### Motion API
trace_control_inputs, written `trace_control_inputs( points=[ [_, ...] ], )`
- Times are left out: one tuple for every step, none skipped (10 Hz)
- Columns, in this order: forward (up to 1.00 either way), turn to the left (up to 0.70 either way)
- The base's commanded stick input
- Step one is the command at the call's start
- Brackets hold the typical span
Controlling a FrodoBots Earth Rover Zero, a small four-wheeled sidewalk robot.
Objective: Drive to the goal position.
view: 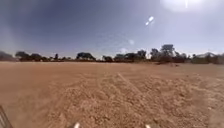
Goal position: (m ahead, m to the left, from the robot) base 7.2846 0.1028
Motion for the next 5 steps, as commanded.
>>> trace_control_inputs(
  points=[
    [0.45,0.00],
    [0.45,0.00],
    [0.45,0.00],
    [0.45,0.00],
    [0.45,0.00]
  ],
)
